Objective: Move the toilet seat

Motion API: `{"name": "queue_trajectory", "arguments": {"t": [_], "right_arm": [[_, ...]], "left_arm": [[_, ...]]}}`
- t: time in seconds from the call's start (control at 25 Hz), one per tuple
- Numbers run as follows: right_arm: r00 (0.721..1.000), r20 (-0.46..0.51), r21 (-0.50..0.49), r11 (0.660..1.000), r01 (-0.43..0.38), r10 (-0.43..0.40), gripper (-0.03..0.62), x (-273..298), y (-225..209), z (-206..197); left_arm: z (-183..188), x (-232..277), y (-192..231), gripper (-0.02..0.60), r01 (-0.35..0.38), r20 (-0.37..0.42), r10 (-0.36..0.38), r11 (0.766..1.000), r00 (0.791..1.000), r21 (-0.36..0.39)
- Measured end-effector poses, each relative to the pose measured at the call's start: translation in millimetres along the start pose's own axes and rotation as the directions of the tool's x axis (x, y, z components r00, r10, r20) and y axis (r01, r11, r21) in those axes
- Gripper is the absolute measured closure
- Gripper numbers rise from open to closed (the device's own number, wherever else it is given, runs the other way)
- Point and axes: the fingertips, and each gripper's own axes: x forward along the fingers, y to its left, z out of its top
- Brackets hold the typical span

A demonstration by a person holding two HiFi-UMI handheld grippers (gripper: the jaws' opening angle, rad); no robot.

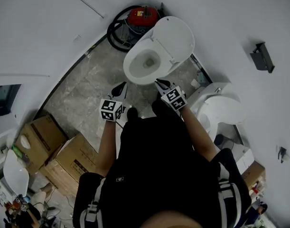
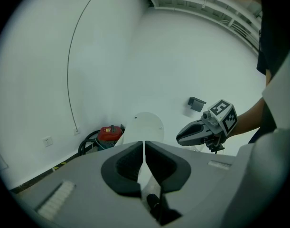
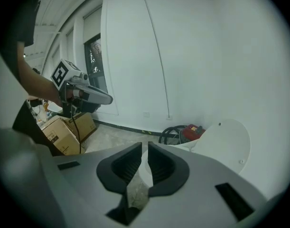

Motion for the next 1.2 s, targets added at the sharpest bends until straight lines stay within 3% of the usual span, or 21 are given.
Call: {"name": "queue_trajectory", "arguments": {"t": [0.2, 0.36, 0.68, 1.2], "right_arm": [[1.0, 0.019, 0.014, 1.0, 0.014, -0.014, 0.508, -2.2, 2.6, 3.0], [0.999, 0.03, 0.027, 1.0, 0.011, -0.011, 0.407, -3.2, 6.9, 2.7], [0.999, 0.048, 0.041, 0.999, 0.006, -0.008, 0.266, -1.9, 12.4, 2.5], [0.997, 0.038, 0.027, 0.997, -0.074, 0.073, 0.25, 2.2, -8.0, -5.6]], "left_arm": [[2.8, 4.5, -1.9, 0.496, 0.028, 0.015, -0.027, 1.0, 1.0, -0.012], [3.3, 5.1, -2.6, 0.426, 0.035, 0.016, -0.035, 0.999, 0.999, -0.004], [-3.2, 4.6, 0.5, 0.302, 0.019, -0.011, -0.019, 1.0, 1.0, 0.022], [0.5, 19.7, -3.1, 0.287, -0.059, -0.024, 0.058, 0.998, 0.998, -0.017]]}}
